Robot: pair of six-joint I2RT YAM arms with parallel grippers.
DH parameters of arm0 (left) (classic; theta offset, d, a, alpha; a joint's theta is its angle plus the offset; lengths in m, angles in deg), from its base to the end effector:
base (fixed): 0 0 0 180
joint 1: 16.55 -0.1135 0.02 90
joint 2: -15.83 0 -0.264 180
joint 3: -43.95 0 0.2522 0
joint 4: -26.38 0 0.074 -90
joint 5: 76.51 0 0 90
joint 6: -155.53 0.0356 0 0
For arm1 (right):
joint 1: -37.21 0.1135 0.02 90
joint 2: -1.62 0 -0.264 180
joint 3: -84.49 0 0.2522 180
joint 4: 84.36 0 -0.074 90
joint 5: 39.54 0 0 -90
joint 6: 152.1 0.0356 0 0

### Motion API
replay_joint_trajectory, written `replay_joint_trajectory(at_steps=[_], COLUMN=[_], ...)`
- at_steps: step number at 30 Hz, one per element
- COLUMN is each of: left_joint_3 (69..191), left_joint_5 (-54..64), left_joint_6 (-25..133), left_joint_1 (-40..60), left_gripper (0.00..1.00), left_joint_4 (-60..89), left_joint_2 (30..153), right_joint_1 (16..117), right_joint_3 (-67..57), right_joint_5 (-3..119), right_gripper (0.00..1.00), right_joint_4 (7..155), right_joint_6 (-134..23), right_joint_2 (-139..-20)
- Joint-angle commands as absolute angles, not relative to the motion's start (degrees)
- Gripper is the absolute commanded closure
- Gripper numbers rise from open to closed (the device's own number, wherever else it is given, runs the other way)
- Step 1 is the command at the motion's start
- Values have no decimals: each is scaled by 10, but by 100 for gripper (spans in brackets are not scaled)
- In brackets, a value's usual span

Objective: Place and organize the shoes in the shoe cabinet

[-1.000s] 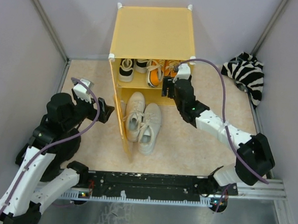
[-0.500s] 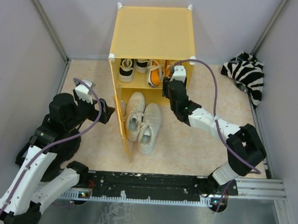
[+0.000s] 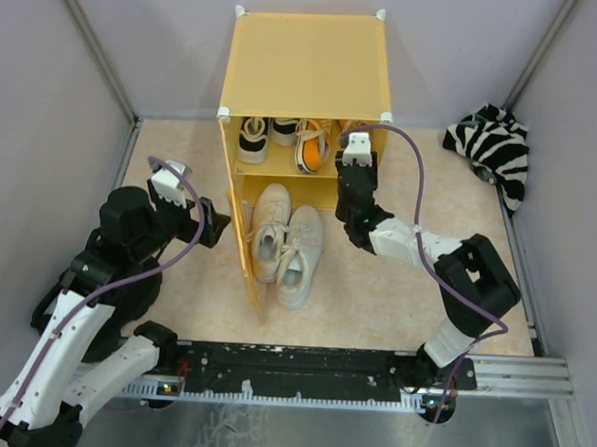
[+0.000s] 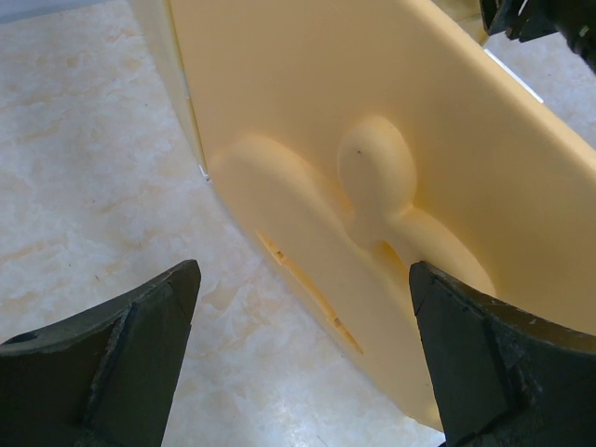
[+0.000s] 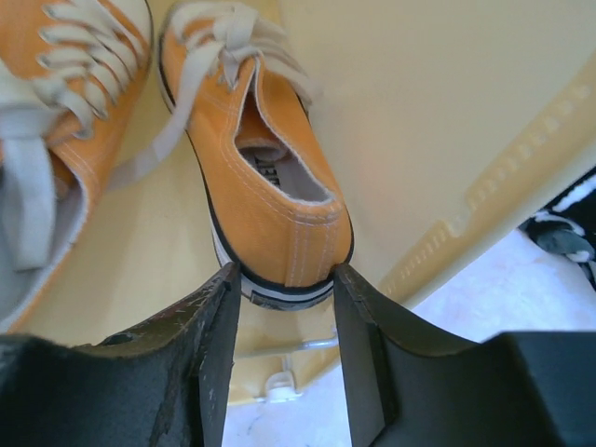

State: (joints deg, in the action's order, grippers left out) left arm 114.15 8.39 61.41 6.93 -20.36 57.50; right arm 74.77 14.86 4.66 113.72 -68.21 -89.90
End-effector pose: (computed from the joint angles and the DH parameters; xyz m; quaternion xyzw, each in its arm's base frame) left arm 0.1348 -0.0620 0.3753 0.1618 0.7934 -0.1747 0.5602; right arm 0.3006 0.1990 0.2768 -0.0034 0.7233 -0.1029 0.6828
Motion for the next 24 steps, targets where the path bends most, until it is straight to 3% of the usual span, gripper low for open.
replay_joint_trajectory(at_steps=[1, 4, 12, 24], left_joint_3=[1139, 1138, 1138, 1136], left_joint_5=[91, 97, 87, 74], left_joint_6=[616, 616, 615, 611], left_joint_1=[71, 71, 71, 71], left_gripper=[1, 1, 1, 1], left_joint_4=[-193, -198, -196, -183], left_joint_2=[565, 562, 564, 568], right_joint_1=[737, 737, 753, 758], right_joint_3=[131, 129, 186, 165], right_joint_5=[-10, -5, 34, 254], right_gripper=[94, 85, 33, 27], right_joint_4=[1213, 1156, 1139, 1054], right_joint_6=[-694, -644, -593, -527], right_joint_2=[-941, -947, -866, -762])
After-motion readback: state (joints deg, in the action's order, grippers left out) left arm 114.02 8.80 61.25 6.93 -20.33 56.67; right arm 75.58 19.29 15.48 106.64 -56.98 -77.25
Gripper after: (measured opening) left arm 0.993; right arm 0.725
